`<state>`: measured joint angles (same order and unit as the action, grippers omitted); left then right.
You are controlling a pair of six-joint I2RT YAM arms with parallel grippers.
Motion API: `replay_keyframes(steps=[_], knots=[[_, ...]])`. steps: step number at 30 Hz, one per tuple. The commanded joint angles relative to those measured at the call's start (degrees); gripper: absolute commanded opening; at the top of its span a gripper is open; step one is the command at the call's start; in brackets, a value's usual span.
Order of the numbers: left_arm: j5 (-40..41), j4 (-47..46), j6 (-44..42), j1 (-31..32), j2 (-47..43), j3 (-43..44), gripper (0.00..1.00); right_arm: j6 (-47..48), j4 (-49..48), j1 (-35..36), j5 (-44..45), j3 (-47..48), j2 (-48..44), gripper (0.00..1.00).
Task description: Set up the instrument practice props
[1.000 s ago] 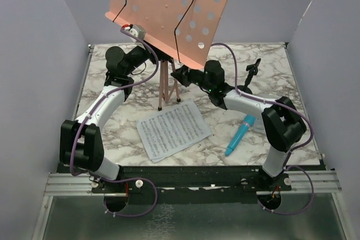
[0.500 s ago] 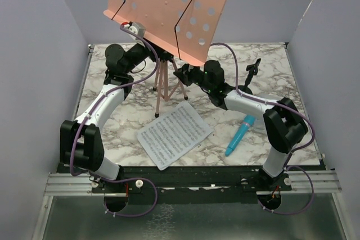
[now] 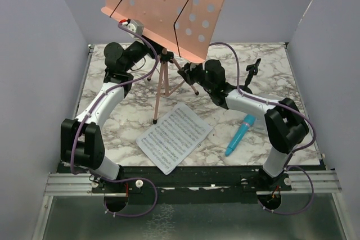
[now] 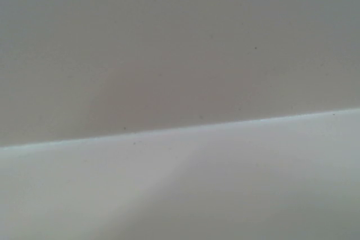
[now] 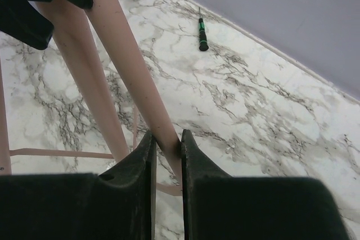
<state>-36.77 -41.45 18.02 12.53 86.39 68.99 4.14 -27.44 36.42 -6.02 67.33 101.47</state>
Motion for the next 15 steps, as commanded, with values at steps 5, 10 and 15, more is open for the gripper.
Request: replay_keyframes(steps=[5, 10, 15], knots=[[-2.62, -15.5, 6.75, -0.22, -1.92, 7.93, 0.0, -3.03, 4.8, -6.64, 15.34, -0.62, -1.51, 0.01], [-2.64, -16.09, 6.59, 0.37, -0.48, 9.55, 0.0, -5.2, 5.52, -7.19, 15.25, -2.11, -1.71, 0.01], [-2.84, -16.66, 6.2, 1.14, 1.19, 11.1, 0.0, -7.61, 5.89, -7.97, 15.1, -3.8, -1.41, 0.01]])
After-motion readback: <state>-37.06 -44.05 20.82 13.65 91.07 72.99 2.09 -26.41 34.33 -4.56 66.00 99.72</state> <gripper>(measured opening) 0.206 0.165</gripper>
